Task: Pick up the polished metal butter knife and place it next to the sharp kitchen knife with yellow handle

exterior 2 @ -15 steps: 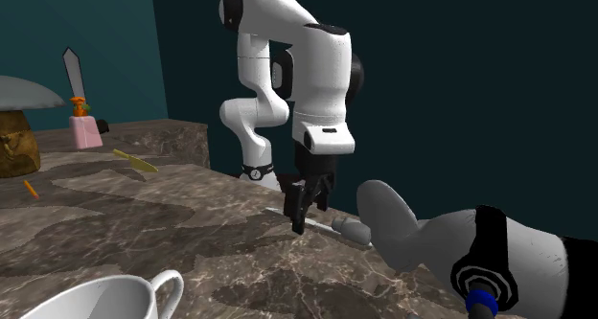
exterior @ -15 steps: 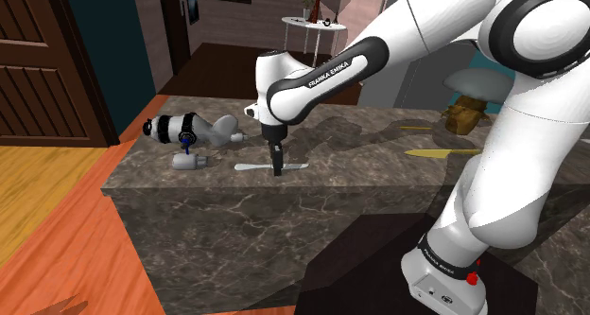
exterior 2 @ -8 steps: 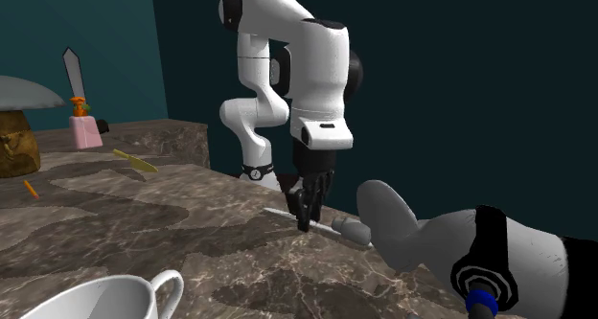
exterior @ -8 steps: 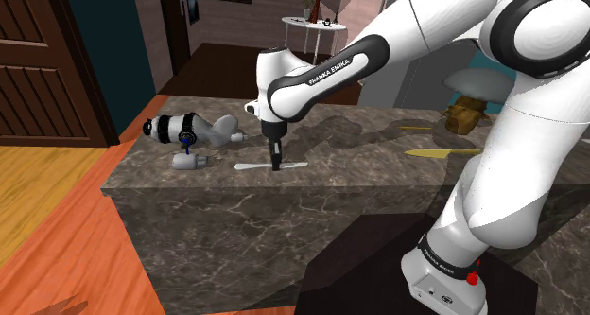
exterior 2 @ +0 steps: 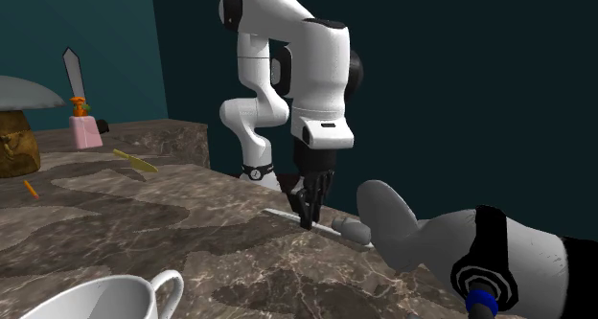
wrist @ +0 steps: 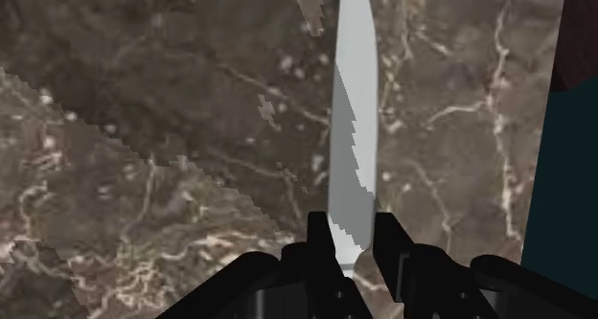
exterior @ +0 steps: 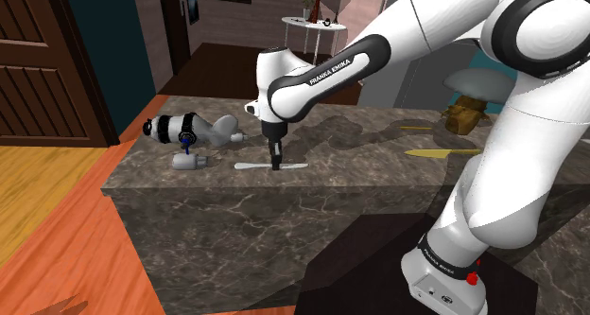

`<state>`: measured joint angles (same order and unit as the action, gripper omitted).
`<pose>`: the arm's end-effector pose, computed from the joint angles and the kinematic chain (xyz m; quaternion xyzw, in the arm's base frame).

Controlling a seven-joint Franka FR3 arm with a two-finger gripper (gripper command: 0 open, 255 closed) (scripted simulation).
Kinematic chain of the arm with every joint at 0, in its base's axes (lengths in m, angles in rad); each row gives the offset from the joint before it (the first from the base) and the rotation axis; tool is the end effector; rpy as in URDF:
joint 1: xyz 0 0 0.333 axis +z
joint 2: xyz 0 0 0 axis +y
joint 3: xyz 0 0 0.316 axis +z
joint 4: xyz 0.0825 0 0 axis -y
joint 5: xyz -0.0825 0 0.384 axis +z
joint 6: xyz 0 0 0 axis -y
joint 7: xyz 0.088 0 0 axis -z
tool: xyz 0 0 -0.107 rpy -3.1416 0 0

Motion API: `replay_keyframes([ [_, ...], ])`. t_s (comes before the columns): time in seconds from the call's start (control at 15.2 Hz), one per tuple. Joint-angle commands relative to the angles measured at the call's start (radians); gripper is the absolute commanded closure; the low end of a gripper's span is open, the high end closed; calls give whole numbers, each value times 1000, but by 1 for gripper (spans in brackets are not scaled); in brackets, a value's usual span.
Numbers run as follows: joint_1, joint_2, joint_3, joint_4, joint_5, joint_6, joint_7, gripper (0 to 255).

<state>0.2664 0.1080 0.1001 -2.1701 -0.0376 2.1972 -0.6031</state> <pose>0.5053 0.1922 0.3380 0.8786 0.4758 -0.0409 0.0046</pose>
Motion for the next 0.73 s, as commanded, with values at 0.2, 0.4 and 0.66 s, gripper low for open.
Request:
replay_keyframes([
  [0.2, 2, -20, 3, 17, 6, -54, -3, 255],
  [0.4, 2, -40, 3, 35, 10, -92, -6, 255],
  [0.66, 1, -65, 3, 62, 13, -143, -9, 255],
])
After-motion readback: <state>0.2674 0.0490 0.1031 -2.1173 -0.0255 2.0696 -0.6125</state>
